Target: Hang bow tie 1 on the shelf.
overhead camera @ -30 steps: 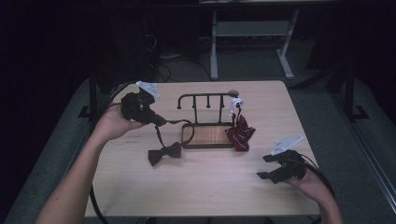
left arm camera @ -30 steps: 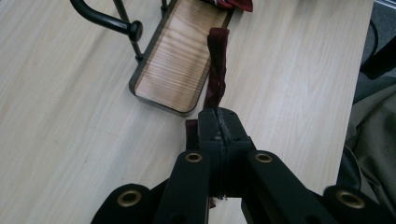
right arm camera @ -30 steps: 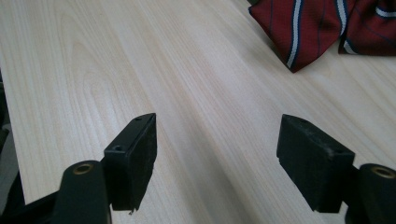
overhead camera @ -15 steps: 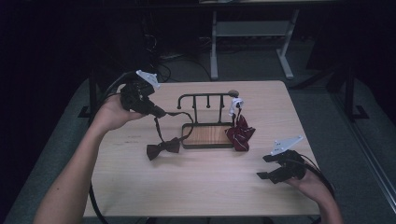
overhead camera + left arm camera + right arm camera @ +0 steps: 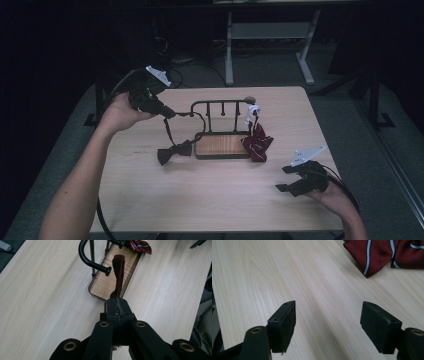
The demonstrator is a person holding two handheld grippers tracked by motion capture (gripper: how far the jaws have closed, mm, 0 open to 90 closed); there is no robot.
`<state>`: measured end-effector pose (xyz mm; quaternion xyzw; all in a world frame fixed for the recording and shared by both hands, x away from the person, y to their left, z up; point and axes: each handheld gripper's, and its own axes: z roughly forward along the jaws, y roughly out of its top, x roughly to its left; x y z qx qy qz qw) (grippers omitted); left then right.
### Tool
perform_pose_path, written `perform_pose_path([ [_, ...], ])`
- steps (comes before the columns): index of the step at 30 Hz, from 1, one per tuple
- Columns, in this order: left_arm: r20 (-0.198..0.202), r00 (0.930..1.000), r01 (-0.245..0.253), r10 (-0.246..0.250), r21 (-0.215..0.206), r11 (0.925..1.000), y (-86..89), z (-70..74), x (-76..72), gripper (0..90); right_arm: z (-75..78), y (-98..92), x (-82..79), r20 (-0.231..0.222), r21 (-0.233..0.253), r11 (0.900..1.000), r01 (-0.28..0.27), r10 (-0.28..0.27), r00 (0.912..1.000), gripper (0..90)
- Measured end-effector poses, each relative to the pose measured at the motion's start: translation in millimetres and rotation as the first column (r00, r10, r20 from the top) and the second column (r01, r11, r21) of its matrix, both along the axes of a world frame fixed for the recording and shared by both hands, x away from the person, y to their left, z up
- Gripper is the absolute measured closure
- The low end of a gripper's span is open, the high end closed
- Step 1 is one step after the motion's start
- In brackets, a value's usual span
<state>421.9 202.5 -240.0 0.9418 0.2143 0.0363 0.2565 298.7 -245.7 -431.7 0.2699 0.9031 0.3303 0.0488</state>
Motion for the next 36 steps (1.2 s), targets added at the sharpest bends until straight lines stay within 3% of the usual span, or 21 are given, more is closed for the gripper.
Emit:
perform_pose_path([
  [9, 0.002, 0.9996, -0.027, 0.027, 0.011, 0.9996, -0.7, 0.9, 9.1, 89.9, 1.4, -1.0, -0.6, 0.01, 0.006, 1.0, 0.0, 0.0, 1.0, 28.4],
  [19, -0.035, 0.9977, -0.057, 0.057, 0.018, 0.9982, 0.9, -8.2, 21.9, 89.8, 0.2, -0.7, -0.2, 0.005, 0.004, 1.0, -0.001, 0.001, 1.0, 28.2],
  [36, -0.036, 0.9969, -0.068, 0.07, 0.052, 0.9963, -0.7, -11.0, 27.2, 89.5, -0.2, 0.0, -0.5, 0.0, -0.001, 1.0, -0.001, 0.001, 1.0, 28.2],
])
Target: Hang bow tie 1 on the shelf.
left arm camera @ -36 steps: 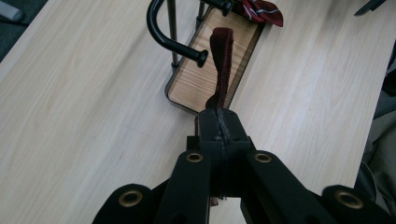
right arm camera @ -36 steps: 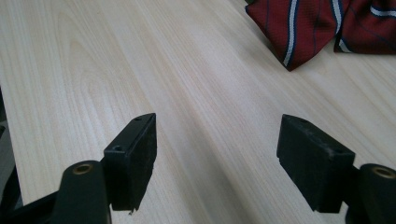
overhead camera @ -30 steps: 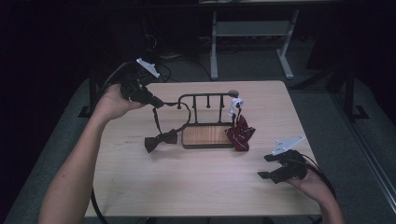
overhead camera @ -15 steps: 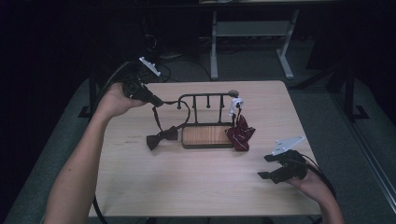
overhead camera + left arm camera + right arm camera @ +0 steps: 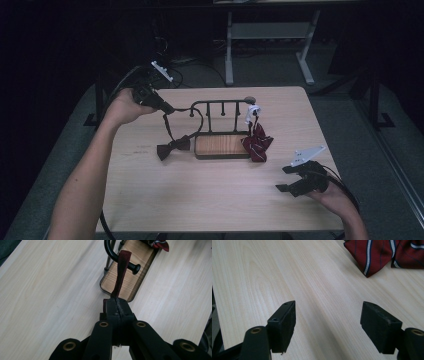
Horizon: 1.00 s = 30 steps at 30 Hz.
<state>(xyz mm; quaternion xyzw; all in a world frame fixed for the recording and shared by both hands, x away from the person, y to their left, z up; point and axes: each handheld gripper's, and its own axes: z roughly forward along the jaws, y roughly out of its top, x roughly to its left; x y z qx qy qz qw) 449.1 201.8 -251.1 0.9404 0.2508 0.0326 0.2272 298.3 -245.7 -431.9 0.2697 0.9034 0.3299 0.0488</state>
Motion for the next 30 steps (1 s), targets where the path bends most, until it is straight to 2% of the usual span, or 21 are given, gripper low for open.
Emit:
perform_pose_path([
  [5, 0.004, 1.0, 0.002, -0.002, 0.016, 0.9999, 0.1, 0.1, -0.3, 88.4, 0.3, -0.3, -0.2, 0.002, 0.006, 1.0, -0.001, 0.001, 1.0, 28.2],
  [9, 0.004, 1.0, -0.004, 0.004, 0.008, 1.0, 0.8, 0.5, -2.0, 82.9, 0.6, -0.6, -0.6, 0.001, 0.008, 1.0, 0.0, 0.0, 1.0, 28.1],
  [11, 0.001, 1.0, 0.009, -0.009, 0.011, 0.9999, 0.5, 0.2, -3.1, 78.4, 0.7, -0.3, -0.8, 0.001, 0.006, 1.0, 0.0, 0.0, 1.0, 28.0],
  [17, -0.002, 0.9997, 0.024, -0.024, 0.026, 0.9994, 0.2, -4.7, -8.6, 76.1, 1.5, -1.8, -1.1, 0.002, 0.006, 1.0, 0.005, -0.005, 1.0, 27.8],
  [30, 0.0, 0.9978, 0.066, -0.066, 0.011, 0.9978, 5.4, -15.8, -23.6, 70.6, 3.2, -5.6, -0.5, 0.008, 0.011, 1.0, 0.018, -0.018, 0.9998, 27.8],
])
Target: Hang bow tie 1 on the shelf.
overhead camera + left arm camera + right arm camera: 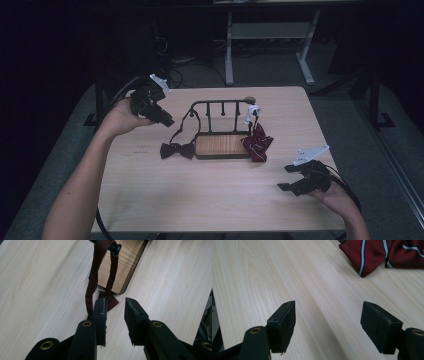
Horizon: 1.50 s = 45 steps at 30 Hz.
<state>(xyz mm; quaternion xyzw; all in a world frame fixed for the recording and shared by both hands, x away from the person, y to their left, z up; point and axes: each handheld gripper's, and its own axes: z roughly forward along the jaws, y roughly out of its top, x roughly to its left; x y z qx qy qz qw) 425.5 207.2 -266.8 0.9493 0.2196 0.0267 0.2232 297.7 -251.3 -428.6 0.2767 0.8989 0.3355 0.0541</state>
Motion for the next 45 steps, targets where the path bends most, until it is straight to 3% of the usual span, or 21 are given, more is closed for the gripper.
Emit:
perform_pose_path([
  [4, -0.01, 0.9999, -0.008, 0.008, 0.0, 1.0, 4.4, -4.1, -0.9, 69.0, 1.0, -1.3, -0.1, 0.003, 0.002, 1.0, 0.004, -0.004, 1.0, 27.8],
  [6, -0.011, 0.9999, -0.013, 0.013, -0.035, 0.9993, 7.7, -6.6, -4.8, 68.1, 2.2, -3.1, -0.2, 0.008, 0.004, 1.0, 0.01, -0.01, 0.9999, 27.8],
  [8, -0.004, 1.0, -0.008, 0.008, -0.038, 0.9993, 10.3, -8.8, -6.4, 67.5, 2.4, -4.4, 0.2, 0.01, 0.009, 1.0, 0.014, -0.014, 0.9998, 27.8],
  [45, -0.017, 0.9991, 0.038, -0.039, -0.039, 0.9985, 18.5, -43.6, -39.1, 61.6, -1.4, -11.5, 2.3, 0.004, -0.002, 0.999, 0.044, -0.044, 0.999, 27.9],
])
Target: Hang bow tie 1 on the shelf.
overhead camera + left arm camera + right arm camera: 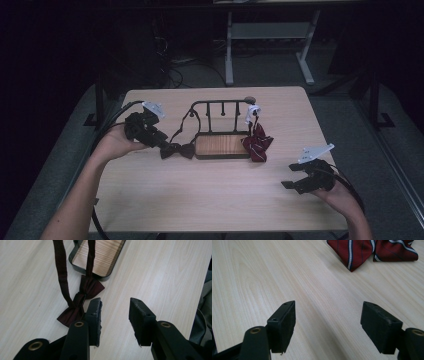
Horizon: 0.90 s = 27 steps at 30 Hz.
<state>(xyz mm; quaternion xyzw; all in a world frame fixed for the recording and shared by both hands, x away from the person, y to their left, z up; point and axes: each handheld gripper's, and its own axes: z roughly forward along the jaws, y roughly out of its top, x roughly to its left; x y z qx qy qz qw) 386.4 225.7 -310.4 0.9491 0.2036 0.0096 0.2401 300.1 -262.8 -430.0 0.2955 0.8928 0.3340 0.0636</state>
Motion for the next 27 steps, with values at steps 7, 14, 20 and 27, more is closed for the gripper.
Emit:
perform_pose_path([
  [7, 0.0, 0.9999, 0.012, -0.012, 0.005, 0.9999, -0.4, -5.9, -6.3, 60.7, -0.5, 0.2, 0.1, -0.003, -0.002, 1.0, 0.0, 0.0, 1.0, 27.8],
  [14, -0.001, 0.9999, 0.011, -0.011, 0.001, 0.9999, 0.9, -9.7, -11.1, 59.1, -0.6, 0.0, 0.0, -0.004, -0.002, 1.0, 0.001, -0.001, 1.0, 27.8],
  [20, 0.0, 1.0, 0.008, -0.008, -0.004, 1.0, 2.3, -12.8, -16.1, 56.9, -0.8, 0.3, 0.2, -0.006, -0.005, 1.0, 0.0, 0.0, 1.0, 27.9],
  [27, -0.008, 0.9998, 0.016, -0.016, 0.004, 0.9999, 3.1, -20.0, -22.2, 52.4, -1.0, 0.5, 0.1, -0.008, -0.008, 1.0, 0.001, -0.001, 1.0, 27.8],
])
